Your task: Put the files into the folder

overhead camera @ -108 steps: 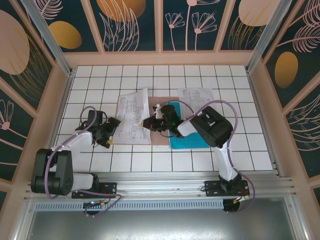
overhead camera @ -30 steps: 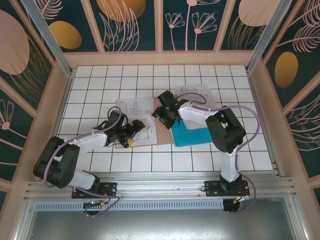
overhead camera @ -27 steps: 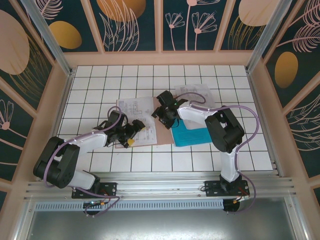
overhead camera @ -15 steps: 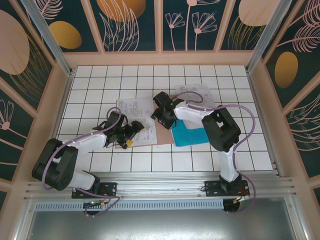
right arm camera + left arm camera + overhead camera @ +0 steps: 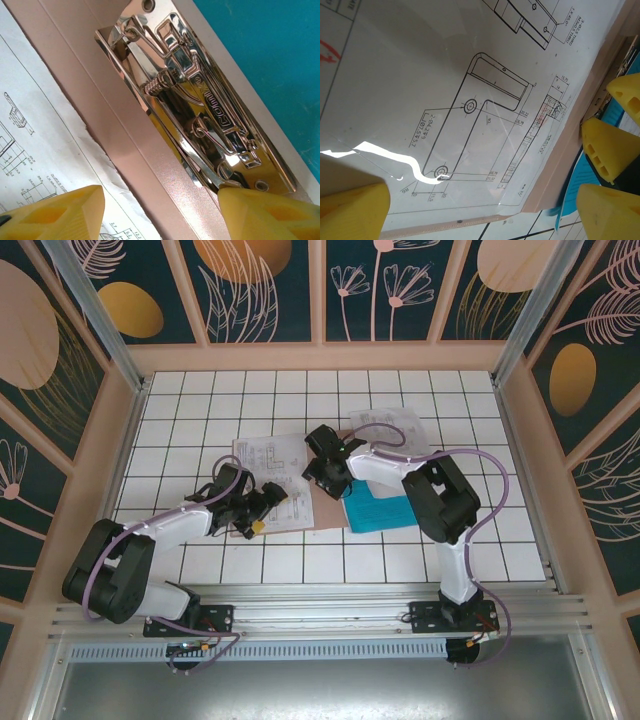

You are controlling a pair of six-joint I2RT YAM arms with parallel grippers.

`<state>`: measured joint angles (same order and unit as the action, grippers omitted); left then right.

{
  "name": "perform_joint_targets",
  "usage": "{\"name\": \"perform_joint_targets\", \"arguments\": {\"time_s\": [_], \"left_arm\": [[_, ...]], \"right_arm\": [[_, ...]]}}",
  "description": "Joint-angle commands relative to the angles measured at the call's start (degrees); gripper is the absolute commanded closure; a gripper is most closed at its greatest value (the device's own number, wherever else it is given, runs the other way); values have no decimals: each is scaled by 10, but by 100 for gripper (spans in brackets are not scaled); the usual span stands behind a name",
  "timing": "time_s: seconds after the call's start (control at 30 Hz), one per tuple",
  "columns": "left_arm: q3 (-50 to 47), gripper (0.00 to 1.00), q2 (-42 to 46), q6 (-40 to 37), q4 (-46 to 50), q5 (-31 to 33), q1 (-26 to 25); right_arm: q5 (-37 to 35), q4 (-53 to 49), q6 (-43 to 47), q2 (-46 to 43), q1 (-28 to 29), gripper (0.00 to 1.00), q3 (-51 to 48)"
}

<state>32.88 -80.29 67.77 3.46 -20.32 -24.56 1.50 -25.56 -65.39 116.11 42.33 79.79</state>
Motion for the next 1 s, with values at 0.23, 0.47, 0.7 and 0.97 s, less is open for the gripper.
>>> {"name": "perform_joint_targets", "arguments": {"time_s": [0.23, 0.47, 0.7, 0.97], "left_arm": [[-16, 4, 4, 2, 62, 28, -1], [-19, 4, 6, 3, 59, 28, -2], [-16, 4, 6, 3, 55, 26, -1], [-8, 4, 6, -3, 61, 27, -1]], "right_arm": [[-106, -96, 17, -26, -15, 34, 12], [-117, -101, 30, -67, 6, 31, 66], [-131, -61, 31, -180, -1, 26, 5], [71, 106, 4, -227, -28, 26, -188]]}}
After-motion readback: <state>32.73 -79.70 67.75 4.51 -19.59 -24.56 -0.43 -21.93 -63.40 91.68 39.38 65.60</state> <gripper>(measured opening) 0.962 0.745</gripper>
